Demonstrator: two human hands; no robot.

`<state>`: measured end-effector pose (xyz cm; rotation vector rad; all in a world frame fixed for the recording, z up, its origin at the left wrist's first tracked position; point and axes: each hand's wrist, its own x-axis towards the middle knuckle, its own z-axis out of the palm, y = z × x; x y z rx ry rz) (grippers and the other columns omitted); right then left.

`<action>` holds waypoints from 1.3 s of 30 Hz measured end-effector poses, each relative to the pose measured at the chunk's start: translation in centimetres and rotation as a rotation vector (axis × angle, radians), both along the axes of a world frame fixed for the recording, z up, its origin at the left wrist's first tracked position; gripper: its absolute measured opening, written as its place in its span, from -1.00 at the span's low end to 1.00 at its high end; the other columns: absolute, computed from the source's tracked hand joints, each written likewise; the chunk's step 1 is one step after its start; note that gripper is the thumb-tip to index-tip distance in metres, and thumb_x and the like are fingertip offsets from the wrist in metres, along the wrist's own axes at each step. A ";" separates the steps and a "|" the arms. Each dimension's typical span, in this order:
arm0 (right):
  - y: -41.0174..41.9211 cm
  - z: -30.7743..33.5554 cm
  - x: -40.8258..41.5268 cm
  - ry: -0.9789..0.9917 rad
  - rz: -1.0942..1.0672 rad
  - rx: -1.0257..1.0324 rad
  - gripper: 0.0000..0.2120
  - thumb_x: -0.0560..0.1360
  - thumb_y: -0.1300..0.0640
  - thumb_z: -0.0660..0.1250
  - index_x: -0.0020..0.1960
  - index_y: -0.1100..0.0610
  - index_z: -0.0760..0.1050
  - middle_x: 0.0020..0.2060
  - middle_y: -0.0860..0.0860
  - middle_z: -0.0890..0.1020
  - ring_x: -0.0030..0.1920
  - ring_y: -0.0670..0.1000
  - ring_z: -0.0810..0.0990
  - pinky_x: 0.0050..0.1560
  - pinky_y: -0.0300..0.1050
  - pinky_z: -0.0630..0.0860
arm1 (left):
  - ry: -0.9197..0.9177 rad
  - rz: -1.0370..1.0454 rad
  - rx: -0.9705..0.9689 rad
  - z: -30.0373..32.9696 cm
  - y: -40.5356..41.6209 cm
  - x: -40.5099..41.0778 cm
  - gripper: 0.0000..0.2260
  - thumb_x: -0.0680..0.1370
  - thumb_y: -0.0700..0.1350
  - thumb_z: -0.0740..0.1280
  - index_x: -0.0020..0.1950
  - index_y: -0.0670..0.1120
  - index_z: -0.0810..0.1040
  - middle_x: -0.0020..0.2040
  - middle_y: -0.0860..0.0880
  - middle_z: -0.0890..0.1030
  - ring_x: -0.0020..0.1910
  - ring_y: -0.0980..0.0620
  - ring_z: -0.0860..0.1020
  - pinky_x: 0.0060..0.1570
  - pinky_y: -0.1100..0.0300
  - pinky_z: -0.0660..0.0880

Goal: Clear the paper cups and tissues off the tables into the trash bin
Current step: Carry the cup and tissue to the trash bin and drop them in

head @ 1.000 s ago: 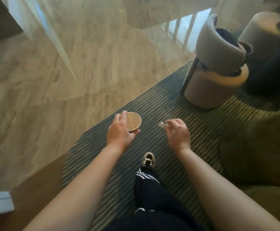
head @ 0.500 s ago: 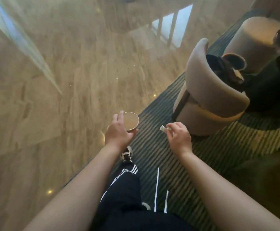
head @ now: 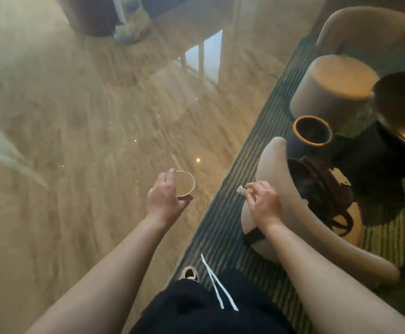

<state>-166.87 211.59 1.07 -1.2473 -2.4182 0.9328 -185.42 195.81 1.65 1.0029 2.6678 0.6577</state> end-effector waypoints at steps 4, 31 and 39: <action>7.6 0.2 -4.8 0.016 -0.143 0.026 -0.81 0.52 0.21 0.31 0.11 0.20 0.57 0.05 0.08 0.59 0.04 0.06 0.54 0.10 -0.15 0.45 | -0.033 -0.102 0.030 0.4 10.0 -5.4 -0.24 0.36 0.10 0.50 0.43 -0.15 0.26 0.24 -0.12 0.42 0.14 -0.13 0.49 0.10 -0.03 0.46; 62.6 -8.1 -13.5 0.094 -1.046 -0.084 -0.80 0.53 0.18 0.26 0.11 0.18 0.57 0.07 0.10 0.56 0.07 0.08 0.52 0.00 -0.14 0.41 | -0.033 -0.963 -0.072 -5.4 85.7 -16.2 -0.29 0.34 0.12 0.49 0.38 -0.01 0.27 0.19 -0.05 0.44 0.04 -0.11 0.53 -0.09 0.03 0.48; 72.4 -11.7 -10.8 0.044 -1.421 -0.082 -0.78 0.54 0.15 0.27 0.15 0.17 0.55 0.08 0.07 0.57 0.11 0.04 0.51 0.06 -0.25 0.32 | -0.051 -1.355 -0.151 -9.8 103.7 -9.5 -0.29 0.32 0.16 0.49 0.36 0.02 0.27 0.24 -0.05 0.43 0.11 -0.08 0.51 0.00 0.00 0.50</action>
